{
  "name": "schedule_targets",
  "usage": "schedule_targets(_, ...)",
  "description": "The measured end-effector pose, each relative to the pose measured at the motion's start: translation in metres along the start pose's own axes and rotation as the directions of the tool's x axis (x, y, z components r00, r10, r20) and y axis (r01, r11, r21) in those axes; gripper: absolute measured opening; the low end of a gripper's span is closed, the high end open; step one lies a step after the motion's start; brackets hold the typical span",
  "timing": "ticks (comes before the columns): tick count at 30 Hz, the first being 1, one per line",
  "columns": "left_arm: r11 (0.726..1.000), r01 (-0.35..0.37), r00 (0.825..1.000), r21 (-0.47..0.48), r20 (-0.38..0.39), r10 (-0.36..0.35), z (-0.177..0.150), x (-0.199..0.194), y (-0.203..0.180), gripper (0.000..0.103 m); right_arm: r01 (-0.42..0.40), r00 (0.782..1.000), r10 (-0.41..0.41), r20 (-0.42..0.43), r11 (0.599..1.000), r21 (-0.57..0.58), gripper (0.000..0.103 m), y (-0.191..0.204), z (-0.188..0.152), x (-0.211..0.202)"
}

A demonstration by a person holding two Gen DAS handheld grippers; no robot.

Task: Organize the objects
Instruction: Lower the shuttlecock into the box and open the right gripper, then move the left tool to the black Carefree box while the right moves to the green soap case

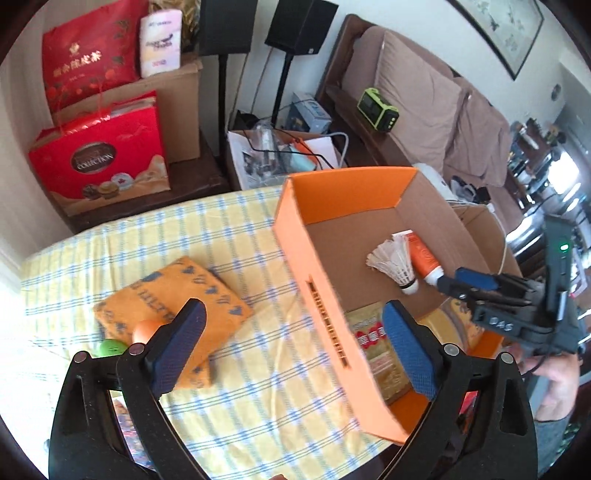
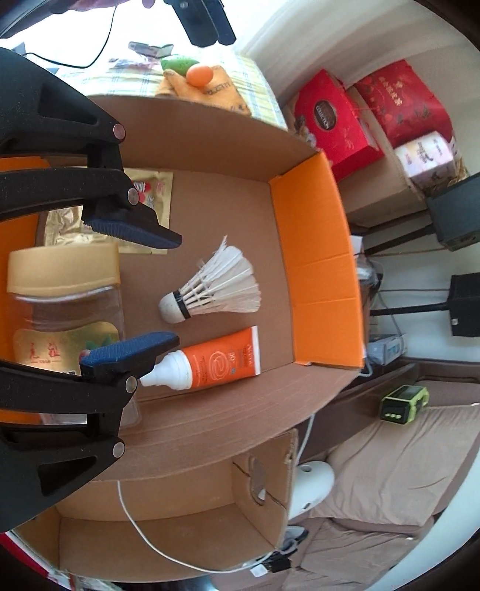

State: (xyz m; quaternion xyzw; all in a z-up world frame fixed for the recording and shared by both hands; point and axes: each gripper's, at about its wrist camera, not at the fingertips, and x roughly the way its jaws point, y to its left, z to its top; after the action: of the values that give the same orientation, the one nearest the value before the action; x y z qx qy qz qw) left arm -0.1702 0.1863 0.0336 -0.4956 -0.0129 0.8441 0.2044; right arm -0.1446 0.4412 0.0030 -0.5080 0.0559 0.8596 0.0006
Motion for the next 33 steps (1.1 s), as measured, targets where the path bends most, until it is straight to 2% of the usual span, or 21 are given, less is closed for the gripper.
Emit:
schedule_targets(2, 1.0, -0.014, 1.0, 0.007, 0.016, 0.013, -0.004, -0.007, 0.007, 0.101, -0.008, 1.0, 0.008, 0.03, 1.0, -0.011, 0.056, 0.008, -0.001, -0.01)
schedule_targets(7, 0.999, -0.031, 0.999, -0.011, 0.042, 0.032, -0.013, -0.029, 0.032, 0.103, -0.037, 0.997, 0.041, 0.07, 0.998, -0.053, 0.065, 0.032, -0.004, -0.027)
schedule_targets(11, 0.996, -0.086, 0.994, -0.029, 0.067, 0.087, -0.024, -0.046, 0.057, 0.103, -0.066, 0.993, 0.076, 0.092, 0.993, -0.1, 0.071, 0.056, -0.006, -0.039)
schedule_targets(15, 0.991, -0.122, 0.99, -0.061, 0.059, 0.126, -0.041, -0.058, 0.085, 0.103, -0.099, 0.988, 0.114, 0.103, 0.984, -0.147, 0.075, 0.081, -0.009, -0.048)
schedule_targets(24, 0.97, -0.217, 0.974, -0.111, 0.036, 0.223, -0.086, -0.077, 0.145, 0.103, -0.158, 0.978, 0.186, 0.099, 0.958, -0.239, 0.077, 0.136, -0.019, -0.051)
schedule_targets(33, 0.952, -0.247, 0.969, -0.182, -0.012, 0.249, -0.125, -0.074, 0.197, 0.103, -0.208, 0.971, 0.234, 0.054, 0.93, -0.302, 0.077, 0.179, -0.034, -0.036)
